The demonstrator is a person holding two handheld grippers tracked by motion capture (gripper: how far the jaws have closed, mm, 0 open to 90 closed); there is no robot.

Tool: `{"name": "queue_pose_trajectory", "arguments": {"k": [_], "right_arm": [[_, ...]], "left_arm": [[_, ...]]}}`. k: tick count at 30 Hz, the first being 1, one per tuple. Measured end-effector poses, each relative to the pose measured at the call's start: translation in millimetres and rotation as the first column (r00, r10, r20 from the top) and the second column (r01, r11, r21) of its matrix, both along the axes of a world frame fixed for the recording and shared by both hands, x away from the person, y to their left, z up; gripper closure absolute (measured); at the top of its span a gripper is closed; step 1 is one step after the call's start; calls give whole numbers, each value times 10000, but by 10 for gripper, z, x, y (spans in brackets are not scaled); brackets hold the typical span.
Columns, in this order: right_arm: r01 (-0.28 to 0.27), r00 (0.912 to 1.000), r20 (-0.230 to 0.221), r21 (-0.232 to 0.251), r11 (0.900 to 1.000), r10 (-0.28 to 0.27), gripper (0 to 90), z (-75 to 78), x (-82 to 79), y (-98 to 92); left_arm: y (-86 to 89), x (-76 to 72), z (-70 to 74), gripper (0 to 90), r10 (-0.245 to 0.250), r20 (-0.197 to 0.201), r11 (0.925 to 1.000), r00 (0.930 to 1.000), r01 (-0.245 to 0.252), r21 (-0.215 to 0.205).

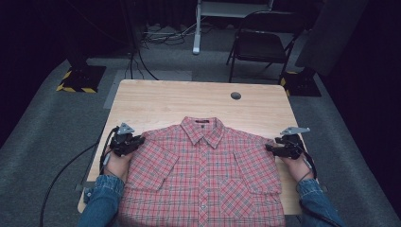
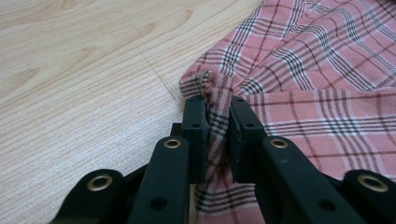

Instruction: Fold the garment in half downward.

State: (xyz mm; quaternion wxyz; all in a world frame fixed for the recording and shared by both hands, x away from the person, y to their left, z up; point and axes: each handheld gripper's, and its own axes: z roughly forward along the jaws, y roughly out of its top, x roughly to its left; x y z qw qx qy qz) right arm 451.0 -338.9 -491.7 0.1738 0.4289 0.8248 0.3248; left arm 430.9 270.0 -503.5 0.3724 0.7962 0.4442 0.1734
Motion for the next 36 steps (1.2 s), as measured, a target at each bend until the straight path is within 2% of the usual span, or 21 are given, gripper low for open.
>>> {"name": "queue_pose_trajectory", "arguments": {"k": [3, 4, 8, 11, 13, 14, 18, 23, 30, 36], "right_arm": [[-25, 9998, -208, 541, 9985, 37, 439, -23, 22, -31], [-102, 9998, -171, 560, 9984, 112, 467, -25, 22, -32], [-594, 9977, -294, 722, 9956, 616, 650, -12, 9, -11], [-726, 9959, -464, 958, 9928, 773, 744, -10, 10, -14], [-734, 9958, -486, 943, 9928, 782, 838, -1, 2, -12], [-750, 9959, -450, 693, 9948, 782, 859, 6, -5, -4], [-696, 9961, -510, 545, 9961, 724, 876, 31, -8, 1], [-750, 9970, -134, 416, 9963, 756, 877, 122, -29, 8], [-650, 9978, 146, 218, 9976, 647, 879, 203, -34, -10], [-479, 9978, 462, 31, 9988, 477, 880, 374, 108, -55]], "left_arm": [[0, 0, 0, 790, 1, 0, 10000, 10000, -1, -5], [0, 0, 0, 790, 3, -6, 10000, 10000, -3, -3], [0, 0, 0, 790, 7, -3, 10000, 10000, -7, -5], [-2, -2, 0, 790, 69, -32, 10000, 10000, -69, -40], [-1, -1, 1, 792, 69, -44, 10000, 10000, -70, -44], [-1, -2, 1, 794, 69, -49, 10000, 10000, -69, -46], [-1, 5, 9, 807, 78, -147, 9999, 9999, -80, -109], [-40, 0, 51, 826, 36, -61, 9996, 10000, -34, 266], [-9, 5, 164, 834, -6, 156, 9996, 9999, 11, -289], [-45, 140, 298, 837, -19, 314, 9991, 9995, 32, -416]]}}
